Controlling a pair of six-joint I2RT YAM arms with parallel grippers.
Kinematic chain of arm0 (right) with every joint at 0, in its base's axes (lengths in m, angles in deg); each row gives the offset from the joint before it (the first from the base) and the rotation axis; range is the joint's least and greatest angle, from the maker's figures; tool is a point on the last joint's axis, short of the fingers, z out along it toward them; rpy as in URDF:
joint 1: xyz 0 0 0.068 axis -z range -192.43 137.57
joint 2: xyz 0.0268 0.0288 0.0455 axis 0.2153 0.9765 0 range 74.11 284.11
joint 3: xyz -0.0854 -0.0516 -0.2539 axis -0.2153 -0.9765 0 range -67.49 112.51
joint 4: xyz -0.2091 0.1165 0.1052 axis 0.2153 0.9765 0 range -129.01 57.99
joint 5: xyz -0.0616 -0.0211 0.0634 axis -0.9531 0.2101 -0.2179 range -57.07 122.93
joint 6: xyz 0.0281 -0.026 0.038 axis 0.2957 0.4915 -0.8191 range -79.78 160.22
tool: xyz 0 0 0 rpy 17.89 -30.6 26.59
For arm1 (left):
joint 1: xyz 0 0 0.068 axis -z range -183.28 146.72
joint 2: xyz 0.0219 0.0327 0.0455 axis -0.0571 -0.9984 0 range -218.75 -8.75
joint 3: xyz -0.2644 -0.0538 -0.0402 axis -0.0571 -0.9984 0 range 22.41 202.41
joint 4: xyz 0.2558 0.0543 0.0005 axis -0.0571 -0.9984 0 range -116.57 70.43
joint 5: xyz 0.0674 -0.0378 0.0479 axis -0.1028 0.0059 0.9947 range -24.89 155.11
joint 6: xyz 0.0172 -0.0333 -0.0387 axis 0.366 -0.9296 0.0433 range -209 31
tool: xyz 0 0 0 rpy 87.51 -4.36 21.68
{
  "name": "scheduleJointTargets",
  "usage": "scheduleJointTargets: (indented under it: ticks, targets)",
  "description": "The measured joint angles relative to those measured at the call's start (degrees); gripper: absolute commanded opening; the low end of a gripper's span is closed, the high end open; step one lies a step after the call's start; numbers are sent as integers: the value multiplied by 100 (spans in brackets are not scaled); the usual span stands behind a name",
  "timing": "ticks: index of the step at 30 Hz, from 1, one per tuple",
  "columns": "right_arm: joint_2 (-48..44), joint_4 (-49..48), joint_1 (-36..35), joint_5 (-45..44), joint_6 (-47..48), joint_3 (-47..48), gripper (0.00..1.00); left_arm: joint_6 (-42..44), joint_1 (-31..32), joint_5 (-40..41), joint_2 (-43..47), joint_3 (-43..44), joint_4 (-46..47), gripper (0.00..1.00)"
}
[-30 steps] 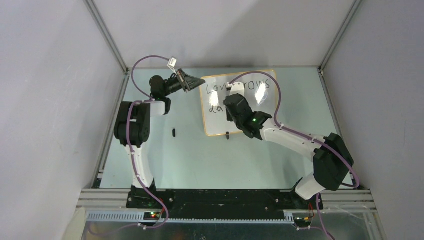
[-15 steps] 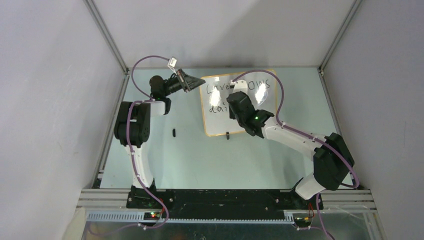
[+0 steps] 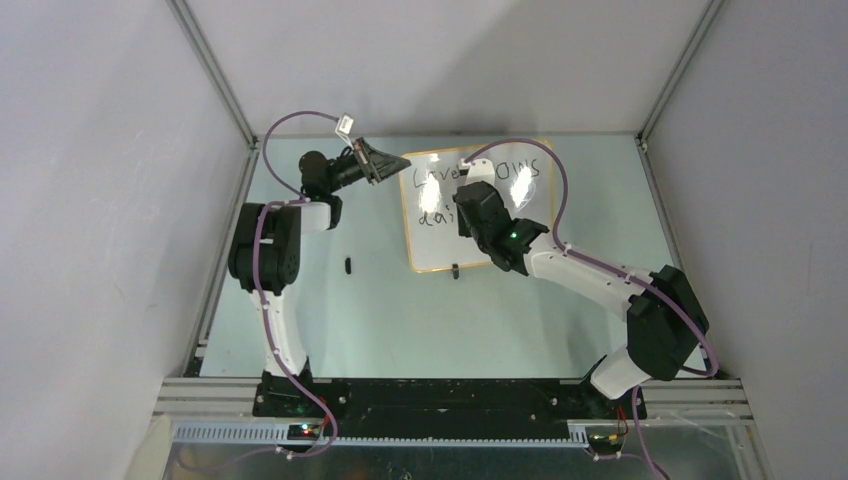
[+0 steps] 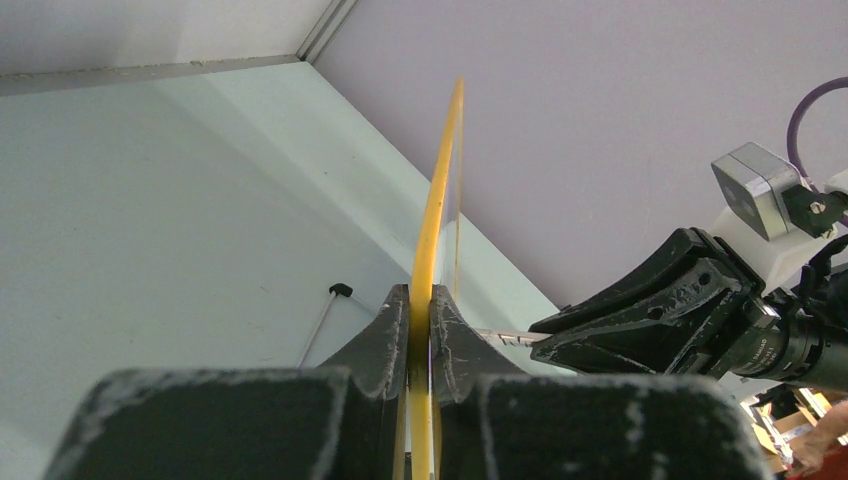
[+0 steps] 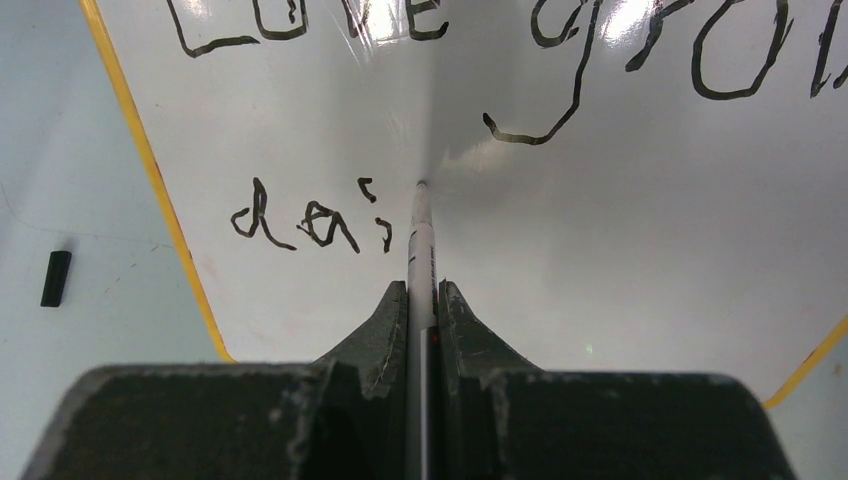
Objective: Write a sentence on the whiteboard
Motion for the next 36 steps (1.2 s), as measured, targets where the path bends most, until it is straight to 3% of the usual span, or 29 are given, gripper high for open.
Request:
scheduleJointTargets:
  ticks: [36]
  targets:
    - [186, 151, 17, 4, -37, 319, 0, 2, -2, 0, 0, 0, -7, 0]
